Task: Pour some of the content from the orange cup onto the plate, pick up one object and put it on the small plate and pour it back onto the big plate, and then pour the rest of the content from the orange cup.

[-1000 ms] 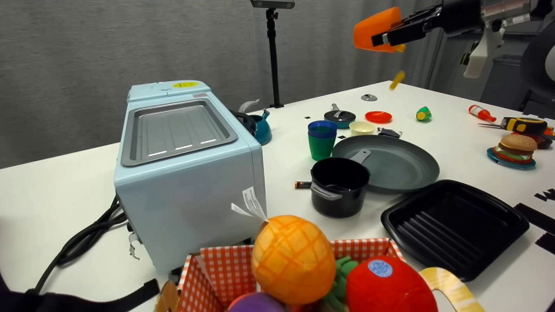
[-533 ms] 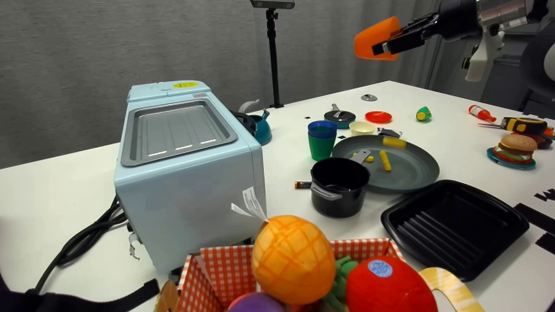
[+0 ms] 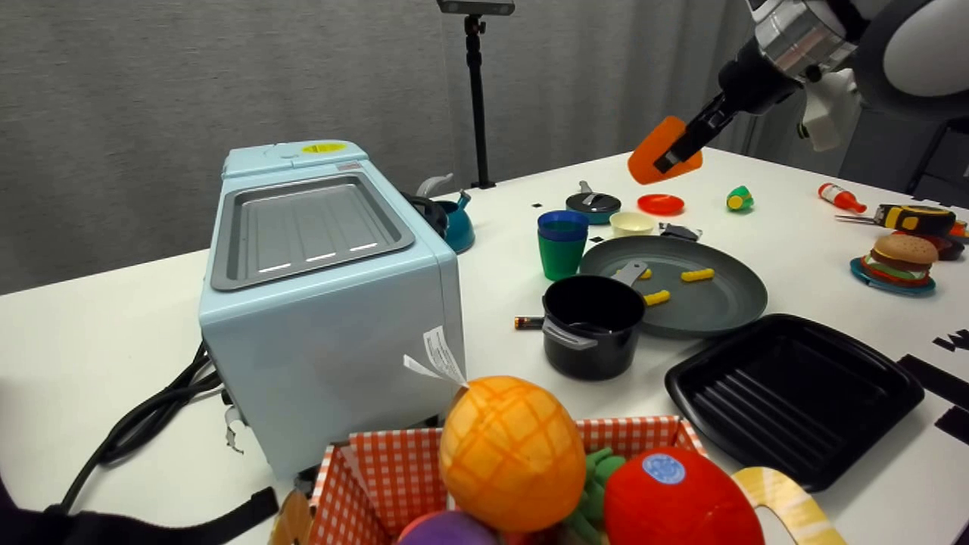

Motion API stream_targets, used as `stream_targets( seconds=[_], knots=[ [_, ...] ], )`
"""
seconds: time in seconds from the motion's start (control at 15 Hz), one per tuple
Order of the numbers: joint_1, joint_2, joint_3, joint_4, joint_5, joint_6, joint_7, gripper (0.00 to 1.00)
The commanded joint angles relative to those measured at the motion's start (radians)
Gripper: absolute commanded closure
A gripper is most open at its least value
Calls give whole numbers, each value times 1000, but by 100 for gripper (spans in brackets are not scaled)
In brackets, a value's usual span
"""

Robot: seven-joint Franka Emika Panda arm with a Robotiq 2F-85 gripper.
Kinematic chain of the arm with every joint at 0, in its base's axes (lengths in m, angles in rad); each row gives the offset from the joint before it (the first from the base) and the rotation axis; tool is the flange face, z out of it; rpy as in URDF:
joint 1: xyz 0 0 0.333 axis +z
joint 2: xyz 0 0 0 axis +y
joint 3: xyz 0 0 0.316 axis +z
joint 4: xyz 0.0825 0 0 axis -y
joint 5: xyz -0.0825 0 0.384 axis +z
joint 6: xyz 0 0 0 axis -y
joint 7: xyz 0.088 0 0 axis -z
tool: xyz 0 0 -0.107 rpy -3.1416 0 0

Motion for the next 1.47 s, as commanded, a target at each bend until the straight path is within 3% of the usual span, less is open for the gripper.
stream_targets(
  seconds=[0.0,0.2,0.47,0.67,1.07,1.4],
  knots=[
    [15,40,-47,135,-8,-279,16,47],
    [-28,72,-9,232,0,-530,-3,47],
    [-34,116,7,410,18,-846,-11,47],
    [-40,160,4,539,18,-1015,-6,47],
    [-81,257,-13,706,18,-1186,0,47],
    [-113,322,-19,732,13,-1217,7,47]
  ],
)
